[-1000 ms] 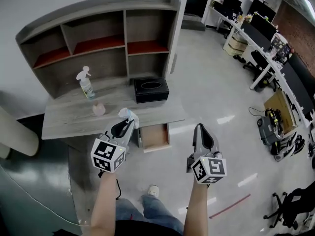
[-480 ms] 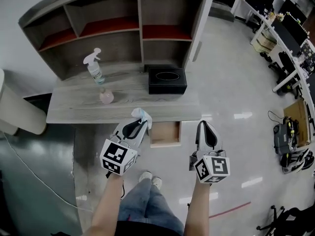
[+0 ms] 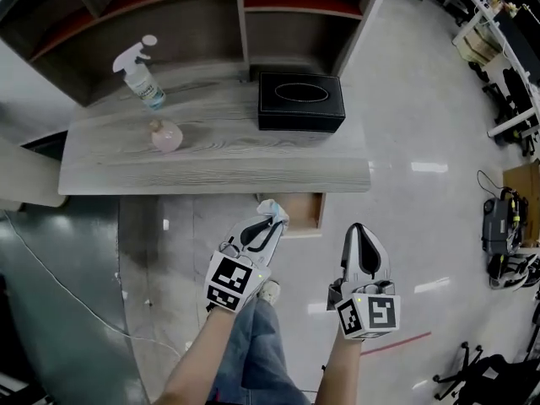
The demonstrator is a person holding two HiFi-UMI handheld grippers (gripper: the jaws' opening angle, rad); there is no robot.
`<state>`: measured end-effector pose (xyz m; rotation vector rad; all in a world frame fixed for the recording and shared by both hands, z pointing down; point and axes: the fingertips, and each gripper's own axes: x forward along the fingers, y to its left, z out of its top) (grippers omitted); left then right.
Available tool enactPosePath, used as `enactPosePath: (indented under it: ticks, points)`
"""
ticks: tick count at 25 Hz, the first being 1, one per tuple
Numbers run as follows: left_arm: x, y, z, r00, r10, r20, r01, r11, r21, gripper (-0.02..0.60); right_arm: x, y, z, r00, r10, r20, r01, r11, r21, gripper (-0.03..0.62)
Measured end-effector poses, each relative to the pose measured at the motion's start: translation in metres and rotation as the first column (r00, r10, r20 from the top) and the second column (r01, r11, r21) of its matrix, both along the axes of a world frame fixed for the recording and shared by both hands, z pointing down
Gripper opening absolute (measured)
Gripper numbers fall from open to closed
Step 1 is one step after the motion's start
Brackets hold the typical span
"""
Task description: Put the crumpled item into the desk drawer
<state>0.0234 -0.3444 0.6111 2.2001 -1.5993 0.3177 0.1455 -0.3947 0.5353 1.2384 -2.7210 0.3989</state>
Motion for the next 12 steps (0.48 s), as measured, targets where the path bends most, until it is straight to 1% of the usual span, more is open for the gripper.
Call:
enactPosePath:
  ticks: [5, 9, 10, 12]
  points:
    - [0.012, -0.019, 0.086, 1.000, -0.009, -0.007, 0.008, 0.995, -0.100, 0.038, 0.009, 0.000, 0.059, 1.000, 0.017, -0.014, -0.017, 0.998, -0.065, 0.012]
    - [0.013, -0.034, 0.156, 1.000, -0.015, -0.011, 0.012, 0.979, -0.203, 0.050, 0.013, 0.001, 0.099, 1.000, 0.025, -0.018, -0.027, 0.994, -0.106, 0.012]
    - [0.014, -0.037, 0.172, 1.000, -0.012, -0.023, 0.006, 0.973, -0.232, 0.070, 0.014, 0.002, 0.106, 0.999, 0.026, -0.020, -0.028, 0.993, -0.114, 0.012]
    - [0.017, -0.041, 0.193, 0.999, 0.003, -0.049, -0.017, 0.959, -0.282, 0.175, 0.015, 0.006, 0.117, 0.999, 0.025, -0.024, -0.028, 0.992, -0.126, 0.012]
